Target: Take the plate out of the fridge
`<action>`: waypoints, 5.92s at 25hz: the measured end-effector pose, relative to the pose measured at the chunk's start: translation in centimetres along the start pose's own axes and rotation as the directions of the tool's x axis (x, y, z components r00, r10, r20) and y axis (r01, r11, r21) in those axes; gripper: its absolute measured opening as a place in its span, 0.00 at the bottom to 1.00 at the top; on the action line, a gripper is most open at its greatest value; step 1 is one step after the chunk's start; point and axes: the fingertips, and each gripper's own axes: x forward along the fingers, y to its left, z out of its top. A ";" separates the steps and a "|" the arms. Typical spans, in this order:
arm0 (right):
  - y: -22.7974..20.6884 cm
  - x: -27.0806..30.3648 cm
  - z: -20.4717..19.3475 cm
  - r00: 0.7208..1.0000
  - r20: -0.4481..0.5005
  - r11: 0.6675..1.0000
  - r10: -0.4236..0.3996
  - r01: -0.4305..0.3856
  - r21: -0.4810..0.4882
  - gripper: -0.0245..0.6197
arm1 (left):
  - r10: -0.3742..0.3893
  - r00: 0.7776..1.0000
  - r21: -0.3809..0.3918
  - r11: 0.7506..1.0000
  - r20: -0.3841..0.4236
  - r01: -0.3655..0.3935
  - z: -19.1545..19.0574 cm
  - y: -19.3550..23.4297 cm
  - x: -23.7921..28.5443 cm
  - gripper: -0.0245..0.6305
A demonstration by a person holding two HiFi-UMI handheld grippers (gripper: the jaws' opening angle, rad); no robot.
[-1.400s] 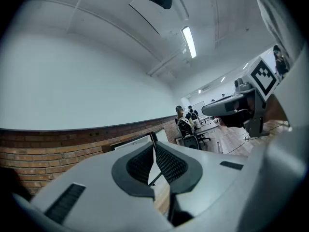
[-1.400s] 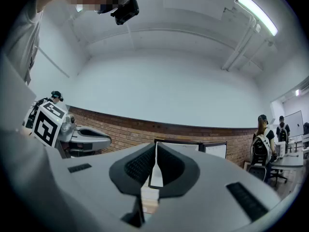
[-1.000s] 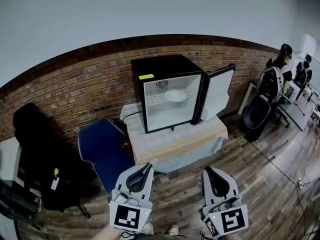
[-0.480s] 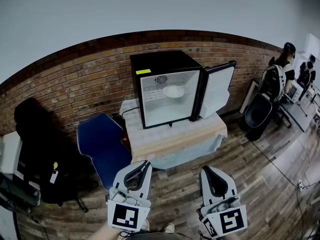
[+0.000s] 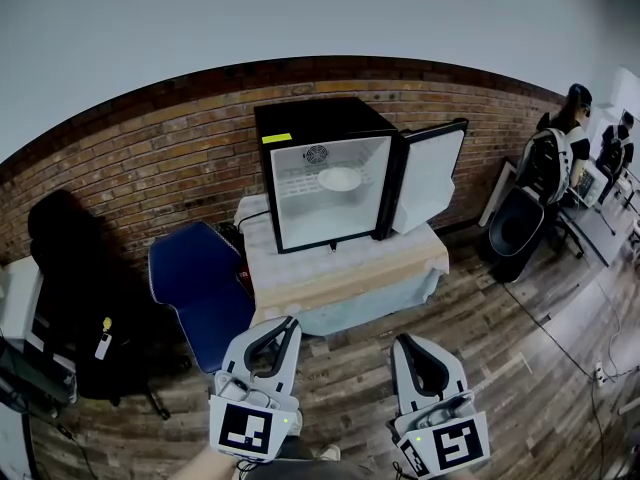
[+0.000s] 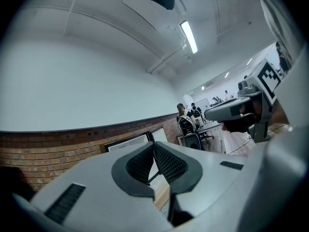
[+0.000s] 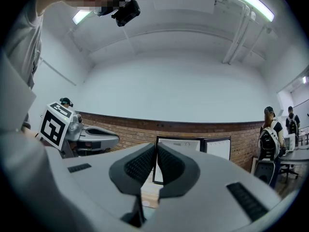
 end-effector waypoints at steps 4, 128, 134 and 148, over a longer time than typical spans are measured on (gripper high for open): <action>-0.6 0.4 -0.1 1.000 0.004 1.000 0.001 -0.002 0.004 0.09 | 0.008 1.000 -0.006 1.000 -0.004 -0.008 -0.3 0.0 0.4 0.08; -23.8 51.8 -29.3 0.949 -0.283 0.276 0.142 0.236 0.932 0.29 | -0.159 0.966 -0.150 0.980 -0.204 0.130 -17.3 15.7 46.5 0.08; -23.6 51.9 -29.5 0.958 -0.252 0.129 0.140 0.235 0.964 0.20 | -0.168 0.962 -0.146 0.980 -0.216 0.138 -17.6 15.6 46.1 0.08; -22.8 51.1 -29.4 0.959 -0.264 -0.143 0.100 0.276 0.950 0.10 | -0.164 0.963 -0.165 0.978 -0.212 0.130 -17.3 15.7 44.7 0.08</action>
